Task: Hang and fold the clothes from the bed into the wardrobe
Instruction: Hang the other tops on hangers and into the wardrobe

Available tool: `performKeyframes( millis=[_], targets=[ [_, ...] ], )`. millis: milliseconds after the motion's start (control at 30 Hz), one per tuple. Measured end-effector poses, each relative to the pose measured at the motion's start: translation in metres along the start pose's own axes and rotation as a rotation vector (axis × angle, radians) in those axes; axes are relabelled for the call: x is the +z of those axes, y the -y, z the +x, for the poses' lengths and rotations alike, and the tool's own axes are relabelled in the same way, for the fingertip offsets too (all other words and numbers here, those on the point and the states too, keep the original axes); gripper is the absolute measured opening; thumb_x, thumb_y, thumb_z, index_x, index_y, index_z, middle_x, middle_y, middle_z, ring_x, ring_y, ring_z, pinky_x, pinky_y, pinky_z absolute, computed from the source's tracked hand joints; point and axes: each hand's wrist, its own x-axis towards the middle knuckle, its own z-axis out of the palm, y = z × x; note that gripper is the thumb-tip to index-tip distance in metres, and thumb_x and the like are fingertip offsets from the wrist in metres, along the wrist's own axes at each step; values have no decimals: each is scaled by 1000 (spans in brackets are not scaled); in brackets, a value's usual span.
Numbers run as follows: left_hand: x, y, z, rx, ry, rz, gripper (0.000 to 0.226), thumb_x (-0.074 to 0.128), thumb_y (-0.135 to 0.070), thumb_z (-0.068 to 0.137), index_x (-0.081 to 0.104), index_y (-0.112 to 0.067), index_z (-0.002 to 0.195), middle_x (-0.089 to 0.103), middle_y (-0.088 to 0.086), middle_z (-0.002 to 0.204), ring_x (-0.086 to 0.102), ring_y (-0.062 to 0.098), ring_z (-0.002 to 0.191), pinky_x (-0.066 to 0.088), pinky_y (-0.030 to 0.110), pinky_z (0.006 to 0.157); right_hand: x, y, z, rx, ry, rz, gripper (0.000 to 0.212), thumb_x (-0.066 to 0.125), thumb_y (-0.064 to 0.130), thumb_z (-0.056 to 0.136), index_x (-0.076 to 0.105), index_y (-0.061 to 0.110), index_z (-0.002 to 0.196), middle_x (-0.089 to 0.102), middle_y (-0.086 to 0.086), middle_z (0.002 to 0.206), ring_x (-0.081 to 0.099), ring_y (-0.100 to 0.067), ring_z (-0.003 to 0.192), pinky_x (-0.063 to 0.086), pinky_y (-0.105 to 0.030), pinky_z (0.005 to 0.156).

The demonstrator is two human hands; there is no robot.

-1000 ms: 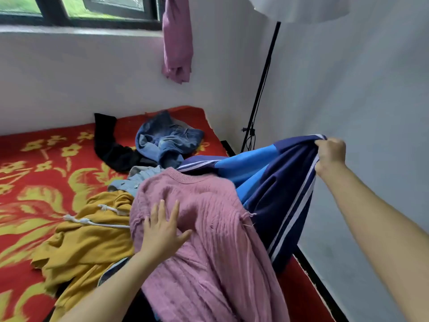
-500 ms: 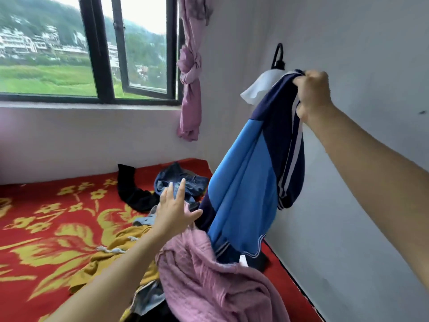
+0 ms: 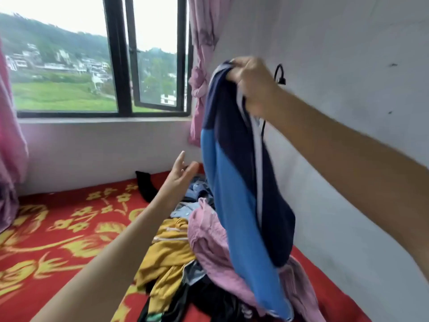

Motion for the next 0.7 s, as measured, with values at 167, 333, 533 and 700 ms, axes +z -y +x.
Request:
performKeyframes(
  millis=[167,333,533,700],
  targets=[
    [-80,64,-69,-456,-106,-219,74,18,-72,87,37,-26,142,39,9,145,40,30,130,32,45,104,98,-104,-97,284,248,-84,11,60,6,75,61,-5,78,55,-11,78,50,-22,73,39,-33,69],
    [-121,141,-146,-728,-77,-242,88,32,-81,61,50,-22,124,63,12,112,62,28,97,47,42,80,178,-214,-207,456,404,-187,19,54,-1,79,60,-19,84,59,-33,98,51,-27,79,34,-32,68],
    [-136,214,-201,-947,-162,-154,58,37,-68,85,49,-20,116,63,9,110,59,28,103,36,47,94,213,-281,-281,768,634,-61,29,64,20,83,62,-2,103,57,-7,94,50,-12,84,37,-25,75],
    [-127,258,-219,-971,-190,125,39,66,-42,81,61,-7,96,63,15,102,58,26,84,41,33,71,183,-339,-294,878,557,-316,10,51,9,87,53,10,77,43,-11,79,38,-18,78,27,-28,65]
  ],
)
